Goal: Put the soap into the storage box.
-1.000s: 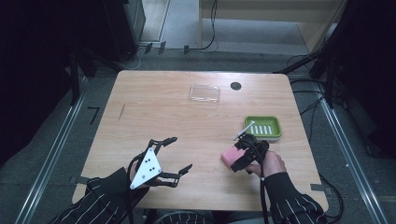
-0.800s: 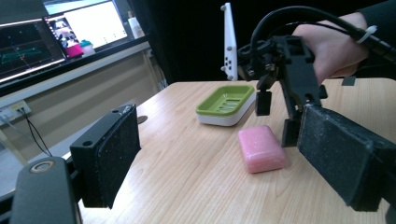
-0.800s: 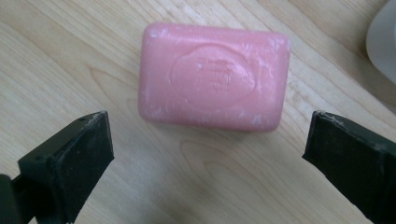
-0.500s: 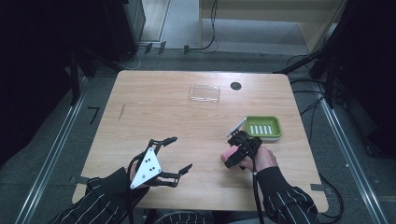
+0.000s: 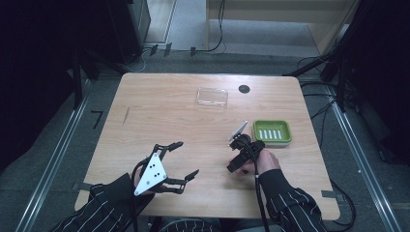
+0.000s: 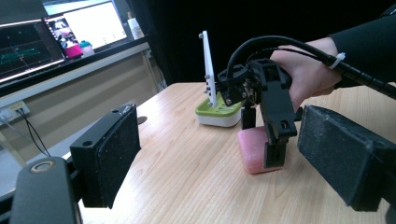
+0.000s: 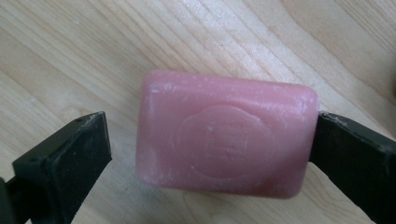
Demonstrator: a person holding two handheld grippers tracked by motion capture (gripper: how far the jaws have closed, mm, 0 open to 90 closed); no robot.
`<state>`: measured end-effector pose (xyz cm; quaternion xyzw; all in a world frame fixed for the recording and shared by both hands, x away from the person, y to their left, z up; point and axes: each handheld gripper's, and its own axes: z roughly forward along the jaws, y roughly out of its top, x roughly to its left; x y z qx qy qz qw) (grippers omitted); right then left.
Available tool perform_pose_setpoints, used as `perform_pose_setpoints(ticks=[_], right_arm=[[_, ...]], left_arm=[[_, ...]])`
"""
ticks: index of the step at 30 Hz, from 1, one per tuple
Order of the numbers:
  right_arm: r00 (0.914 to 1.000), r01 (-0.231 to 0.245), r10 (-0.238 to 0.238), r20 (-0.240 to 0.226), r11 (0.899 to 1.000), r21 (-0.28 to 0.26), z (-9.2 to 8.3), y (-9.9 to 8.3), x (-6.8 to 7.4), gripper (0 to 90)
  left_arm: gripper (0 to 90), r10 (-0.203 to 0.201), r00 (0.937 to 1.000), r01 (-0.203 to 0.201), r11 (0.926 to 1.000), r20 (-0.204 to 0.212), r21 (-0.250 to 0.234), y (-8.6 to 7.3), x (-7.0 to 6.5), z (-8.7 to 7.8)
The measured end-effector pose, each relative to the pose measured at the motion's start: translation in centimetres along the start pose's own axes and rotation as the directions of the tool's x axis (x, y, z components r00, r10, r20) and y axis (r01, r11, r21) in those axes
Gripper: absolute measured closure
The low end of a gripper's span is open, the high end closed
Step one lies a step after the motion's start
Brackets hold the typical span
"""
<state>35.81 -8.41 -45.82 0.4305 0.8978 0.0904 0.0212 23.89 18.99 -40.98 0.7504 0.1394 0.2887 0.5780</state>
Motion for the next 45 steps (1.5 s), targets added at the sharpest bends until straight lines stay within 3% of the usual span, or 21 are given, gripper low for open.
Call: perform_pose_setpoints(ticks=[8, 17, 22, 25, 45], right_arm=[[0.9998, -0.019, 0.018, 0.005, 0.999, 0.034, 1.0, 0.4, -0.1, 0.0], [0.9998, -0.006, 0.005, 0.022, 0.998, 0.063, 1.9, 0.8, -0.1, 0.0], [0.9994, -0.005, 0.002, 0.035, 0.998, 0.063, 1.9, 0.8, -0.1, 3.3], [0.9993, 0.0, -0.002, 0.036, 0.999, 0.045, 1.5, 0.7, -0.2, 11.1], [0.9991, 0.018, -0.021, 0.037, 0.997, 0.077, 1.2, 0.6, -0.1, 12.6]], left_arm=[[13.5, -0.001, 1.0, 0.001, 1.0, 0.003, -0.002, 0.0, 0.0, 0.0], [13.5, 0.003, 1.0, -0.003, 1.0, 0.006, -0.002, 0.0, 0.0, 0.0], [13.6, 0.003, 1.0, -0.003, 1.0, 0.005, -0.003, 0.0, -0.1, 0.0], [13.6, 0.001, 1.0, -0.001, 1.0, 0.003, -0.003, 0.0, 0.0, 0.0], [13.5, 0.0, 1.0, 0.0, 1.0, 0.002, -0.005, 0.0, 0.0, 0.0]])
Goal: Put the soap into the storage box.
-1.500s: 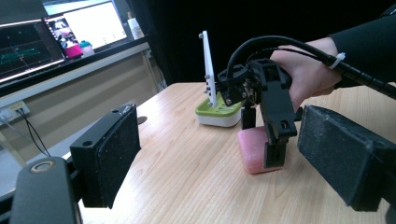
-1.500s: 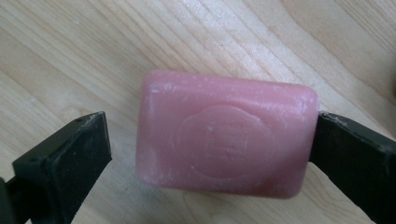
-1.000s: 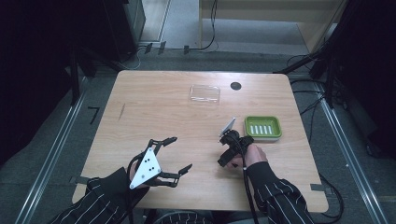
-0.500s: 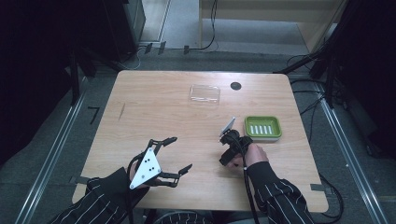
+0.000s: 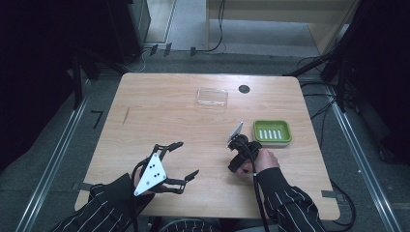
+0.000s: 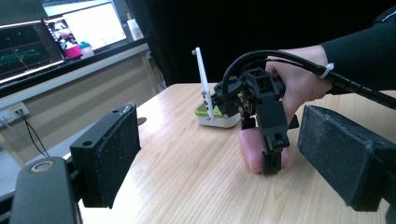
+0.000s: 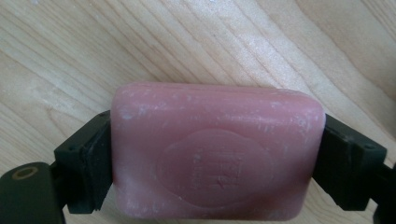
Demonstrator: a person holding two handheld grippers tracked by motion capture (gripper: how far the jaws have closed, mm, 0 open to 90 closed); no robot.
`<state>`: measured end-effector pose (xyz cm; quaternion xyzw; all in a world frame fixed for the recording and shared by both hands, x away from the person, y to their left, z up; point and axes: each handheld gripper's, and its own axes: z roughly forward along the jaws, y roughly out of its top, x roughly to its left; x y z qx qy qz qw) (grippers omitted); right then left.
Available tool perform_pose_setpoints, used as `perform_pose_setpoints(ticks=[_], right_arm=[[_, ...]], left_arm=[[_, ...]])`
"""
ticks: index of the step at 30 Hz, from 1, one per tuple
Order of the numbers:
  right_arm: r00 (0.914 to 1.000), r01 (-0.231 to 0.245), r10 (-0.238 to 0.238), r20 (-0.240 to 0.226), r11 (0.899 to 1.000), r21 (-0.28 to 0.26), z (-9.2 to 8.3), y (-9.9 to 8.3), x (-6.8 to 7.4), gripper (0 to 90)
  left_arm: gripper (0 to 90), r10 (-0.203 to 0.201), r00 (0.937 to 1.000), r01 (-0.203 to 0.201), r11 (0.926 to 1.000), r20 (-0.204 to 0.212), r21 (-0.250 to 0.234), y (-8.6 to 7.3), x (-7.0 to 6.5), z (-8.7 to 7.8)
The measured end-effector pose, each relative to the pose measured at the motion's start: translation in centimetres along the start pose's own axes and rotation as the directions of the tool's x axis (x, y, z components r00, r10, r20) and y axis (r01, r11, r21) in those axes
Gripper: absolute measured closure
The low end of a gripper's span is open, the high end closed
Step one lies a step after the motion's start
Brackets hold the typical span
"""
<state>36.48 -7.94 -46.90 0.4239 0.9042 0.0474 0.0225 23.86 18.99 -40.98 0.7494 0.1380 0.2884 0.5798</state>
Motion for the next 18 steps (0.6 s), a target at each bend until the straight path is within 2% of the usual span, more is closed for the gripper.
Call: perform_pose_setpoints(ticks=[18], right_arm=[[0.9998, 0.013, -0.012, 0.018, 1.0, -0.008, -1.2, -1.2, -0.4, 13.1]], left_arm=[[13.5, -0.001, 1.0, 0.001, 1.0, -0.001, 0.0, 0.0, 0.0, 0.0]])
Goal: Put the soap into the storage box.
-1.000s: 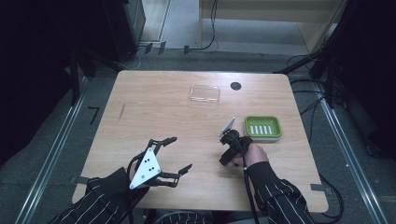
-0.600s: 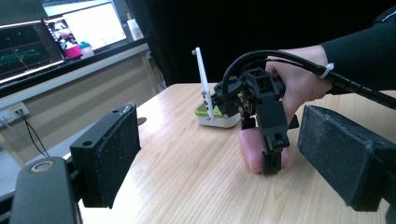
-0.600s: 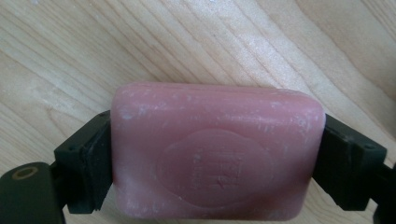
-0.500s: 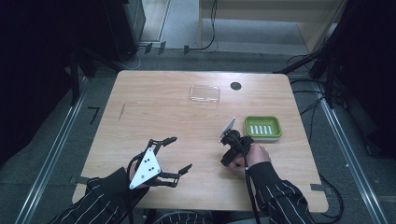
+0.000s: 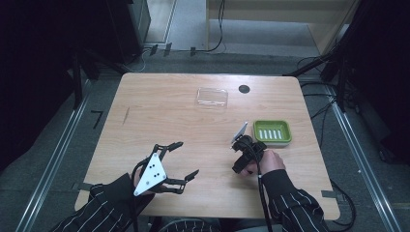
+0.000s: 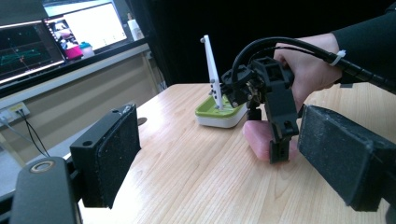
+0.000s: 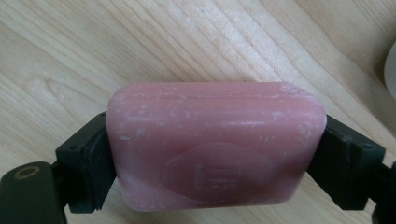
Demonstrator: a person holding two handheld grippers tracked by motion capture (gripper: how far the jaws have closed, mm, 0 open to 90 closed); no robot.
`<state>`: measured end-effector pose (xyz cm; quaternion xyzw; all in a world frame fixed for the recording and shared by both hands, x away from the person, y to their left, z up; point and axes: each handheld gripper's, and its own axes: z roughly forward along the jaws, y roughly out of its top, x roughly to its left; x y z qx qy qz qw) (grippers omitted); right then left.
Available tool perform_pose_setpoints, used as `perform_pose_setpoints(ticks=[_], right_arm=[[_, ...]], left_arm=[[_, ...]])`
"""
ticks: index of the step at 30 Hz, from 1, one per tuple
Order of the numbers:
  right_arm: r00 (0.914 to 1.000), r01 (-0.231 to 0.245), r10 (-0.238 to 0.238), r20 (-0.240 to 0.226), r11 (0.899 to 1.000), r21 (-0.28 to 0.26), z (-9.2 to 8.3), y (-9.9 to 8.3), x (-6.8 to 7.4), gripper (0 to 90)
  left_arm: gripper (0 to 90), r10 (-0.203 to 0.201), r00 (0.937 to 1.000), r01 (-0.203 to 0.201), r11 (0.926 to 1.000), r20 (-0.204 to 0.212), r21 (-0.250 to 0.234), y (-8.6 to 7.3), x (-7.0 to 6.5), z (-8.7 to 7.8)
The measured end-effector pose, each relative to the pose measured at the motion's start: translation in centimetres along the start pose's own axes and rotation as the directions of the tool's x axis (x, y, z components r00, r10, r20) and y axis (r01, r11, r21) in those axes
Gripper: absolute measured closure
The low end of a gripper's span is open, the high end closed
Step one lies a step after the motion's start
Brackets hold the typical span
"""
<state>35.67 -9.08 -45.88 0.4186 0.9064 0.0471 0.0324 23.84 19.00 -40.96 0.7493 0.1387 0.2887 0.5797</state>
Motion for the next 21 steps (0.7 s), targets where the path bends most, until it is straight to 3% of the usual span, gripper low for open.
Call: perform_pose_setpoints(ticks=[21], right_arm=[[0.9991, -0.041, 0.041, 0.01, 0.999, 0.022, -0.8, -1.6, -1.4, 13.1]], left_arm=[[13.5, 0.0, 1.0, 0.0, 1.0, 0.0, -0.001, 0.0, 0.0, 0.0]])
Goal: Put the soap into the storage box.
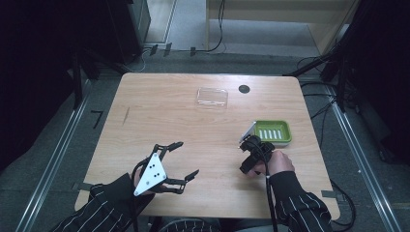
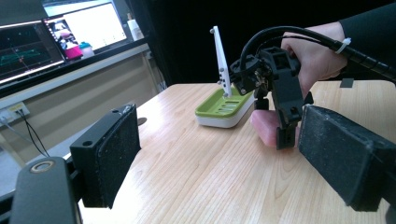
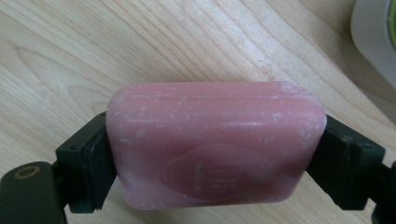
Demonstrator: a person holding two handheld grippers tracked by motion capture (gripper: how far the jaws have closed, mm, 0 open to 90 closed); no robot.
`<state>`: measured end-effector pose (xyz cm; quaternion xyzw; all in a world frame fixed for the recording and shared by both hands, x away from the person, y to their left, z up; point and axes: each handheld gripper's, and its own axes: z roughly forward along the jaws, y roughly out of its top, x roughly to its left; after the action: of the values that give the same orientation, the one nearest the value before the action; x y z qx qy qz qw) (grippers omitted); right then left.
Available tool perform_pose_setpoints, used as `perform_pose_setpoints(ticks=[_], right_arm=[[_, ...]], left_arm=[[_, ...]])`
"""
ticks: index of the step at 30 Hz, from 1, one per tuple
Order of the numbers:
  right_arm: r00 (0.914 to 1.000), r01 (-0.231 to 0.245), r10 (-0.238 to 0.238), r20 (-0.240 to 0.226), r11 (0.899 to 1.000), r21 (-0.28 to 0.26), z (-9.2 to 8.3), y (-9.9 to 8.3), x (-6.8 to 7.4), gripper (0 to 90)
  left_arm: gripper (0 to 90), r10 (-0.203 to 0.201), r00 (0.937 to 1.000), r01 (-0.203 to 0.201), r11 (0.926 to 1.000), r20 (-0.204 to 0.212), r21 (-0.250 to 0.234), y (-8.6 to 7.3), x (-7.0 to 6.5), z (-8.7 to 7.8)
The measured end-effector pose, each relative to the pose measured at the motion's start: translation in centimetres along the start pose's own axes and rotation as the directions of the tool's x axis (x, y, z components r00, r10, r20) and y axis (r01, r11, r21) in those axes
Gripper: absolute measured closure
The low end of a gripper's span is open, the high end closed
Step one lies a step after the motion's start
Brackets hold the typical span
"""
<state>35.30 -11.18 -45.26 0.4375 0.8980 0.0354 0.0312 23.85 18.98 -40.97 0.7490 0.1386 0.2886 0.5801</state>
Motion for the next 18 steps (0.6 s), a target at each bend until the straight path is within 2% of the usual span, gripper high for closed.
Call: perform_pose_setpoints(ticks=[18], right_arm=[[0.9995, -0.03, 0.03, 0.012, 1.0, 0.002, -0.6, -1.1, -1.4, 13.2]], left_arm=[[13.5, 0.001, 1.0, -0.001, 1.0, 0.001, 0.0, 0.0, 0.0, 0.0]])
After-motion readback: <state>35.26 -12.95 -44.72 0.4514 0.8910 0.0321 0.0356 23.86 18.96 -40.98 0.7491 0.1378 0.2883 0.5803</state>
